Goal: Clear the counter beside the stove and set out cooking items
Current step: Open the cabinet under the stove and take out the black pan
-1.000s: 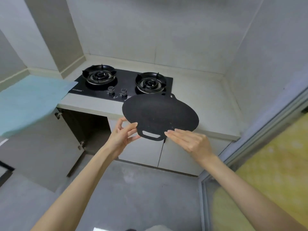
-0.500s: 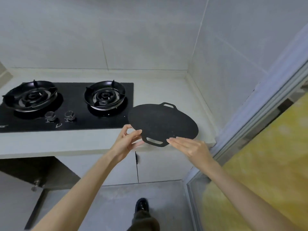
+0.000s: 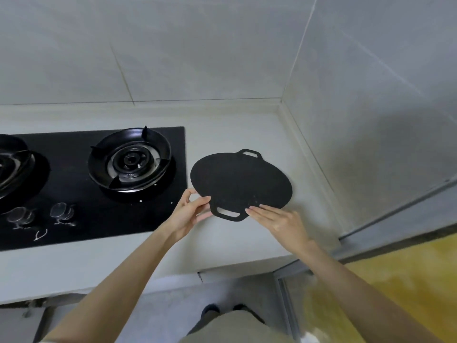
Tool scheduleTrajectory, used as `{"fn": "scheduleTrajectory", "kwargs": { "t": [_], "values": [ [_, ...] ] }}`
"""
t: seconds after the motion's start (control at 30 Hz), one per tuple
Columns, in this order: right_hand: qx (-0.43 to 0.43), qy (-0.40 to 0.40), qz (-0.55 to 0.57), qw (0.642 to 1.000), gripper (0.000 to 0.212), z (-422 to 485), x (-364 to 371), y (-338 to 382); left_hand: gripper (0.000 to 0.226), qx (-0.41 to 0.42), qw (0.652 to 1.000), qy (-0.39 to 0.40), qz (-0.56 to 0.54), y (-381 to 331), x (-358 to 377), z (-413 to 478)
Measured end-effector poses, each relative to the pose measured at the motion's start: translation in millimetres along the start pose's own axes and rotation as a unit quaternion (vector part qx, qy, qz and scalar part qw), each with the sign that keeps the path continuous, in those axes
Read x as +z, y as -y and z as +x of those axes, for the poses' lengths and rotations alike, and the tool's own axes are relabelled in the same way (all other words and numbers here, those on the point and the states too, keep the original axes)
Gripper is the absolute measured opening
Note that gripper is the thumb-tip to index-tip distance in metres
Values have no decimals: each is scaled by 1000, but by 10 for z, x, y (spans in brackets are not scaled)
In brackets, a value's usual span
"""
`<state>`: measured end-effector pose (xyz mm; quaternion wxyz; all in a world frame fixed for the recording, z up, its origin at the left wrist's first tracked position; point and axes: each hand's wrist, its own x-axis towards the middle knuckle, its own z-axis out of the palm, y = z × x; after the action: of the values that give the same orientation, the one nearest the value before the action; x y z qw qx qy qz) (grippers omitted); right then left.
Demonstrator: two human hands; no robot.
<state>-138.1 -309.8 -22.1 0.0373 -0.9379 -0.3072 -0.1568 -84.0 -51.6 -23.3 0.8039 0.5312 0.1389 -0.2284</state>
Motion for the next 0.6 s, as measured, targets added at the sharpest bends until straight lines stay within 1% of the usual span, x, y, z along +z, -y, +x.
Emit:
{"fn": "scheduleTrajectory", "kwargs": {
  "t": [0.13,0.23,0.33,0.47,0.53,0.6],
  "values": [
    [-7,19,2,1000,58,167,176,-174,23,-13,999,-15,25,-27,-13,316],
    [-16,55,-4,998,58,314,337,-331,20,-39,996,-43,60,-49,-31,581],
    [-18,106,12,994,56,511,547,-527,25,-77,991,-60,88,-139,-39,863],
    [-12,172,43,984,49,770,810,-743,29,-104,981,-47,157,-304,2,1130],
    [5,185,58,981,60,915,919,-845,29,-109,977,-51,175,-386,24,1236],
    [19,193,62,979,63,1050,1012,-968,37,-109,976,-69,176,-450,44,1341]
  ]
}}
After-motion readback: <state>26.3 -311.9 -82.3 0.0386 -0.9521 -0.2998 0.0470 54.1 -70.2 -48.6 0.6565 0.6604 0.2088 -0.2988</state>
